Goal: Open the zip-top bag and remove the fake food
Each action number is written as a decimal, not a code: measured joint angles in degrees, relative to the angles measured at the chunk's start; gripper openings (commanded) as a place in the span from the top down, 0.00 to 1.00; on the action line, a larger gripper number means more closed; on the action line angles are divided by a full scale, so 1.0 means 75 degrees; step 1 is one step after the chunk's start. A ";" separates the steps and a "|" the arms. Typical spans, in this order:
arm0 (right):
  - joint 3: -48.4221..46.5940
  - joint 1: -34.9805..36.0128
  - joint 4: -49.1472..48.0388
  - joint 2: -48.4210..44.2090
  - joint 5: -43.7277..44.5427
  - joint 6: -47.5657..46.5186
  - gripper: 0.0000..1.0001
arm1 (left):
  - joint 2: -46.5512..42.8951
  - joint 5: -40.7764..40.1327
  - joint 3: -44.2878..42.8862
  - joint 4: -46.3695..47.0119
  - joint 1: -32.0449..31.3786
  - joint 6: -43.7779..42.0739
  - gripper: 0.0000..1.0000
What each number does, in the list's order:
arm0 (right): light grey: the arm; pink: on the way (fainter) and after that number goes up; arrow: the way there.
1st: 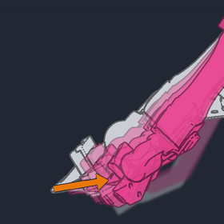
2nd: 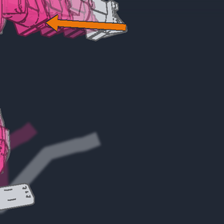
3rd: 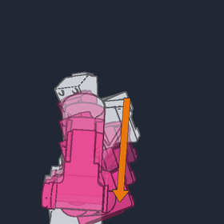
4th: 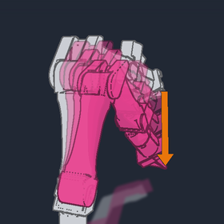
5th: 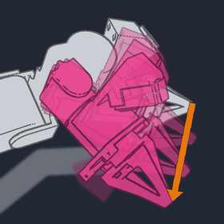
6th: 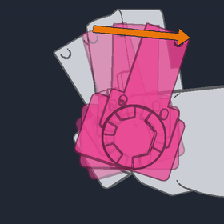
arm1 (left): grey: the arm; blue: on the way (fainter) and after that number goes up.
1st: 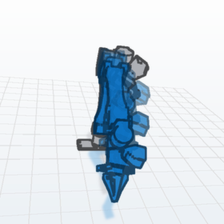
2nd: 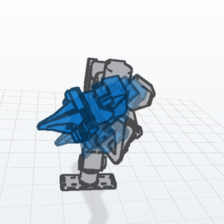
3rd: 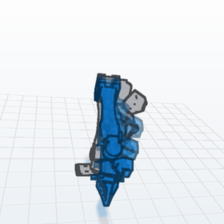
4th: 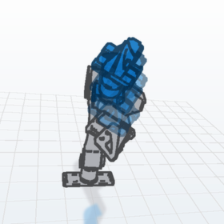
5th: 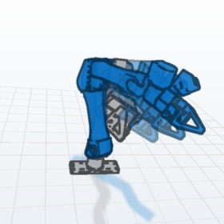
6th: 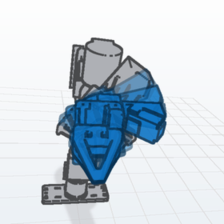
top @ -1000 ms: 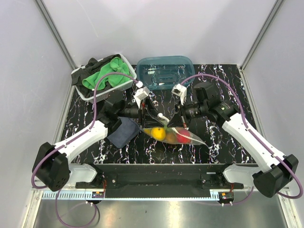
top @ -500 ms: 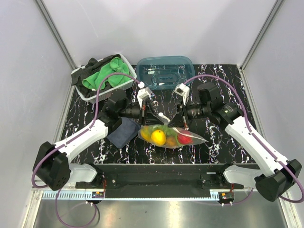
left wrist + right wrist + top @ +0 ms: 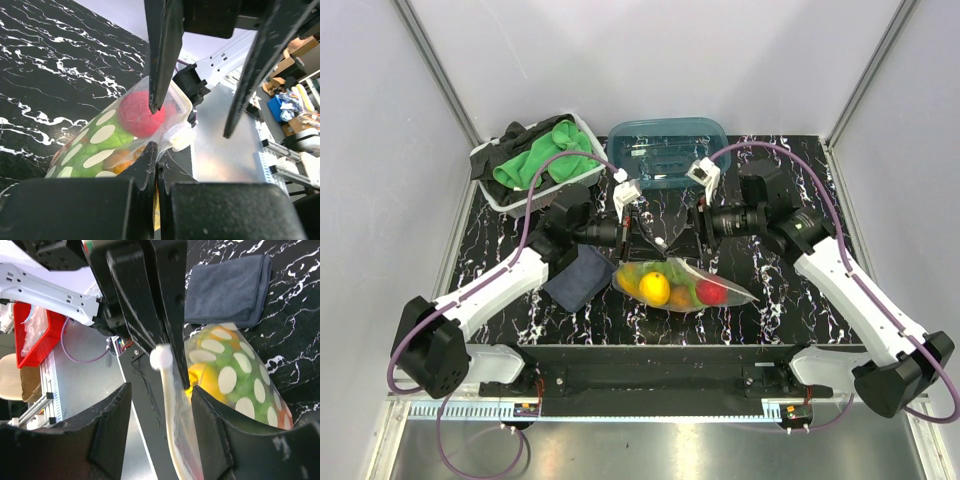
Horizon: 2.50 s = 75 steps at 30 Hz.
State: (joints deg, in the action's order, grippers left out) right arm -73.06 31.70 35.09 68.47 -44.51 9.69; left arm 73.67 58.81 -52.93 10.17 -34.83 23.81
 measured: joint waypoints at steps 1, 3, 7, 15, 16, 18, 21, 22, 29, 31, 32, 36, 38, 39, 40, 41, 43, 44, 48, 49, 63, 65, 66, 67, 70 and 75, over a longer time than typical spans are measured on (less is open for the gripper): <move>-0.0090 0.0000 -0.0023 0.0087 -0.0029 0.0003 0.43 | 0.0023 -0.0017 -0.0020 -0.0015 -0.0017 0.0044 1.00; -0.0251 0.0000 -0.0055 0.0289 -0.0087 0.0003 0.46 | 0.0061 -0.0032 -0.0052 -0.0032 -0.0055 0.0134 1.00; -0.0341 0.0000 -0.0076 0.0580 -0.0166 -0.0026 0.55 | 0.0093 -0.0079 -0.0082 -0.0032 -0.0119 0.0256 1.00; -0.0358 0.0000 -0.0064 0.0656 -0.0219 -0.0108 0.78 | 0.0093 -0.0140 -0.0085 -0.0038 -0.0192 0.0376 1.00; -0.0358 0.0000 -0.0067 0.0659 -0.0219 -0.0134 0.85 | 0.0093 -0.0140 -0.0085 -0.0038 -0.0198 0.0379 1.00; -0.0358 0.0000 -0.0052 0.0662 -0.0210 -0.0163 0.91 | 0.0093 -0.0140 -0.0085 -0.0041 -0.0201 0.0382 1.00; -0.0358 0.0000 -0.0017 0.0662 -0.0181 -0.0189 1.00 | 0.0093 -0.0140 -0.0085 -0.0064 -0.0201 0.0379 1.00; -0.0358 0.0000 -0.0009 0.0662 -0.0143 -0.0192 1.00 | 0.0093 -0.0140 -0.0085 -0.0085 -0.0201 0.0379 1.00; -0.0358 0.0000 0.0020 0.0632 -0.0029 -0.0169 1.00 | 0.0093 -0.0131 -0.0085 -0.0061 -0.0204 0.0408 0.69; -0.0358 0.0000 0.0012 0.0621 -0.0070 -0.0122 1.00 | 0.0093 -0.0090 -0.0085 0.0064 -0.0210 0.0583 0.57; -0.0358 0.0000 0.0006 0.0621 -0.0090 -0.0108 1.00 | 0.0093 -0.0073 -0.0082 0.0149 -0.0216 0.0615 0.55; -0.0356 0.0000 -0.0050 0.0621 -0.0204 0.0020 1.00 | 0.0096 0.0003 -0.0082 0.0565 -0.0259 0.0965 0.60; -0.0356 0.0000 -0.0082 0.0621 -0.0230 0.0064 1.00 | 0.0114 0.0026 -0.0082 0.0729 -0.0303 0.1087 0.88; -0.0356 0.0000 -0.0079 0.0621 -0.0326 0.0131 1.00 | 0.0143 -0.0015 -0.0087 0.0778 -0.0318 0.1128 0.95; -0.0347 -0.0006 -0.0061 0.0577 -0.0274 0.0102 1.00 | 0.0184 0.0061 -0.0093 0.0766 -0.0312 0.1169 1.00; -0.0347 -0.0029 -0.0052 0.0568 -0.0236 0.0090 1.00 | 0.0227 0.0085 -0.0108 0.0746 -0.0303 0.1166 1.00; -0.0306 -0.0117 -0.0055 0.0519 -0.0152 0.0122 1.00 | 0.0262 0.0035 -0.0149 0.0577 -0.0315 0.1067 1.00; -0.0277 -0.0117 -0.0050 0.0487 -0.0149 0.0122 1.00 | 0.0274 0.0035 -0.0169 0.0484 -0.0326 0.1014 1.00; -0.0108 -0.0085 -0.0050 0.0265 0.0015 0.0076 1.00 | 0.0245 -0.0262 -0.0224 0.0085 -0.0361 0.0708 1.00; -0.0047 -0.0085 -0.0052 0.0210 0.0061 0.0073 1.00 | 0.0216 -0.0326 -0.0224 0.0000 -0.0373 0.0632 1.00; 0.0871 -0.0041 -0.0114 -0.0863 0.0583 0.0090 1.00 | -0.0213 -0.1343 -0.0224 -0.0335 -0.0391 0.0816 1.00; 0.0956 -0.0044 -0.0128 -0.0982 0.0618 0.0137 1.00 | -0.0213 -0.1437 -0.0224 -0.0274 -0.0388 0.0968 1.00; 0.1003 -0.0050 -0.0137 -0.1037 0.0641 0.0152 1.00 | -0.0213 -0.1480 -0.0224 -0.0245 -0.0388 0.1037 1.00; 0.1037 -0.0050 -0.0137 -0.1081 0.0667 0.0154 1.00 | -0.0216 -0.1542 -0.0224 -0.0230 -0.0388 0.1081 1.00; 0.1241 -0.0055 -0.0119 -0.1300 0.0883 0.0166 1.00 | -0.0224 -0.1784 -0.0224 -0.0239 -0.0370 0.1186 1.00; 0.1731 -0.0058 -0.0067 -0.1813 0.1361 0.0402 1.00 | -0.0248 -0.2165 -0.0370 -0.0530 -0.0210 0.1294 1.00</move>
State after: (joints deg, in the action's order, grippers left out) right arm -60.07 31.27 34.59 54.87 -34.30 12.71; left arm 71.81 42.57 -55.70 6.20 -36.40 33.52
